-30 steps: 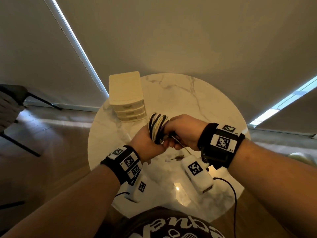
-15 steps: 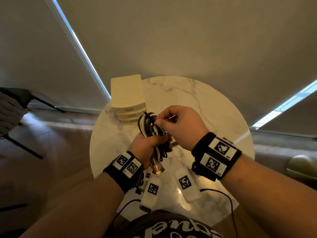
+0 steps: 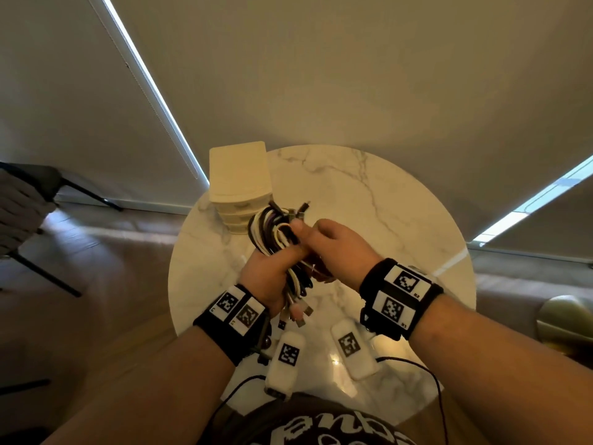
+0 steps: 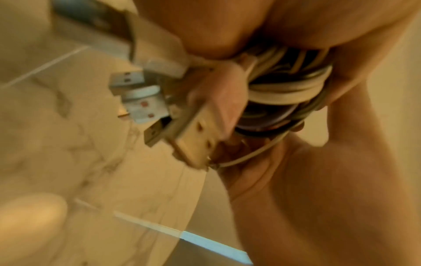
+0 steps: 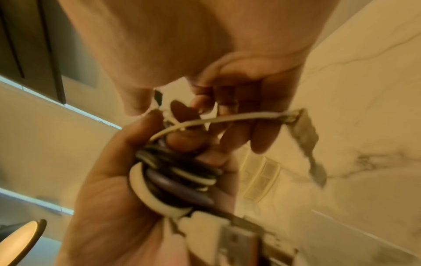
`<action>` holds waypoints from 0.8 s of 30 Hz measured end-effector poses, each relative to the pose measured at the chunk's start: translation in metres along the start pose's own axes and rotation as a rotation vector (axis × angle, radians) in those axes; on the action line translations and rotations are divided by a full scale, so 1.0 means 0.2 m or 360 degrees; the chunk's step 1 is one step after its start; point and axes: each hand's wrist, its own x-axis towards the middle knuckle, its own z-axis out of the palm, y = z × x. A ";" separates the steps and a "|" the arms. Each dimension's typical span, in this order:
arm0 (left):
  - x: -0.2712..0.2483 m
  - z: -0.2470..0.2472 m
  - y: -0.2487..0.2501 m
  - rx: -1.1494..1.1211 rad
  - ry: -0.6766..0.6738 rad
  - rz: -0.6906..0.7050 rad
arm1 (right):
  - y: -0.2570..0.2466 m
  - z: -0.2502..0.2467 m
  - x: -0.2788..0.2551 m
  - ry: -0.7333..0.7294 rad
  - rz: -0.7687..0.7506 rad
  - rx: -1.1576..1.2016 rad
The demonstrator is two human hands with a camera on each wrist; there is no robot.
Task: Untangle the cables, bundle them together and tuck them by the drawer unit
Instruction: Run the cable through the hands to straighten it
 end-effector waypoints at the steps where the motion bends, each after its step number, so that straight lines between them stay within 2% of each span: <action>1: 0.01 -0.01 0.01 -0.0081 0.0086 -0.0049 | 0.02 -0.02 -0.01 -0.0038 -0.0054 0.0008; 4: 0.06 -0.06 0.07 -0.0433 0.0145 -0.0107 | 0.13 -0.07 -0.02 -0.0237 -0.0230 0.0000; 7: 0.10 -0.10 0.11 -0.0731 0.0174 -0.0150 | 0.19 -0.09 -0.04 -0.0400 -0.0310 0.0003; 10: 0.09 -0.10 0.11 -0.0797 0.0088 -0.0161 | 0.18 -0.07 -0.04 -0.0421 -0.0333 -0.0203; 12: 0.10 -0.10 0.10 -0.0817 0.0012 -0.0173 | 0.16 -0.05 -0.02 -0.0348 -0.0362 -0.0451; 14: 0.10 -0.09 0.10 -0.0782 -0.0013 -0.0178 | 0.16 -0.04 -0.01 -0.0328 -0.0266 -0.0573; 16: 0.09 -0.08 0.10 -0.0721 -0.0008 -0.0175 | 0.16 -0.03 0.00 -0.0413 -0.0030 -0.0412; 18: 0.09 -0.07 0.11 -0.0643 0.0044 -0.0170 | 0.17 -0.02 0.00 -0.0441 0.0225 0.0122; 19: 0.08 -0.07 0.10 -0.0591 0.0089 -0.0162 | 0.17 -0.02 0.00 -0.0365 0.0268 0.0387; 20: 0.08 -0.07 0.09 -0.0542 0.0141 -0.0152 | 0.17 -0.03 0.00 -0.0232 0.0222 0.0550; 22: 0.08 -0.07 0.07 -0.0425 0.0232 -0.0131 | 0.16 -0.05 0.01 0.0043 -0.0036 0.0574; 24: 0.08 -0.07 0.04 -0.0319 0.0290 -0.0142 | 0.12 -0.05 0.00 0.0159 -0.0254 0.0573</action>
